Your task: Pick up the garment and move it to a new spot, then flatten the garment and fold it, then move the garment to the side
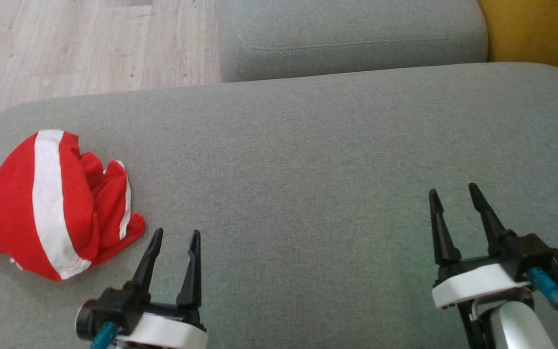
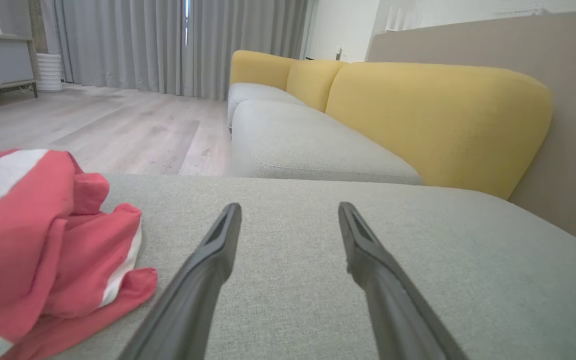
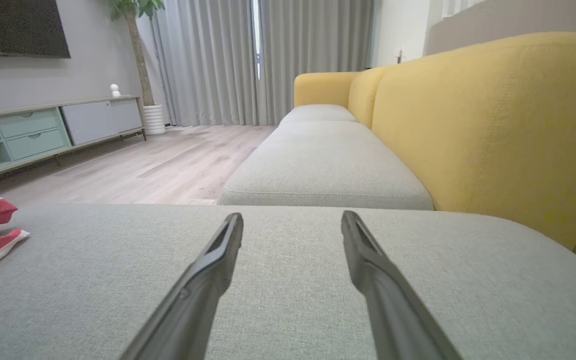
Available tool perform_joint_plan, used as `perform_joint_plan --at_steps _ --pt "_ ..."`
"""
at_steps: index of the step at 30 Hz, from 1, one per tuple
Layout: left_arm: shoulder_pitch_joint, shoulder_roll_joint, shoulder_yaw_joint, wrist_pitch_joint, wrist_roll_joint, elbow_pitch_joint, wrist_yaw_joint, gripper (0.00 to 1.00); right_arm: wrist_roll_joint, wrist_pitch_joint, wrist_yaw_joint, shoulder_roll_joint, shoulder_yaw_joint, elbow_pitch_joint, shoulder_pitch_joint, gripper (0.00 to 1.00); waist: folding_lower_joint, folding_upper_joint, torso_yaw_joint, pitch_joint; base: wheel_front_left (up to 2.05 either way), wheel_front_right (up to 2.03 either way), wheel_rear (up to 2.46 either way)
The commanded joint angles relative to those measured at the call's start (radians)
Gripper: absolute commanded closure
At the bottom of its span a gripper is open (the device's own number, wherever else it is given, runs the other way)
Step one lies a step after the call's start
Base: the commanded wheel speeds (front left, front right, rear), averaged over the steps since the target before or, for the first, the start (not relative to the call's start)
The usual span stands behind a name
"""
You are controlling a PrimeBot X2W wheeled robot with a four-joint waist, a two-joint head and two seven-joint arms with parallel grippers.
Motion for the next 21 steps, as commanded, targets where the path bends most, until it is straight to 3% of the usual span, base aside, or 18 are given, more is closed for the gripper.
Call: perform_joint_plan --at_steps 1,9,21 --pt "-0.043 0.009 0.017 -0.017 0.031 -0.032 0.003 0.0 -0.029 -0.015 0.007 -0.008 0.029 -0.042 -0.021 0.0 0.0 0.0 0.001 0.0 0.0 0.0 0.0" --pt "-0.051 0.016 -0.011 -0.043 0.148 -0.056 0.028 0.0 -0.122 -0.042 0.007 -0.009 0.054 -0.062 -0.016 0.0 0.0 0.0 0.001 0.005 0.0 0.0 0.0" --pt "-0.022 0.0 0.048 -0.064 0.003 -0.054 -0.008 0.0 0.217 -0.062 0.008 -0.009 0.072 -0.027 0.01 0.0 0.0 0.0 -0.01 0.001 0.0 0.0 0.0"
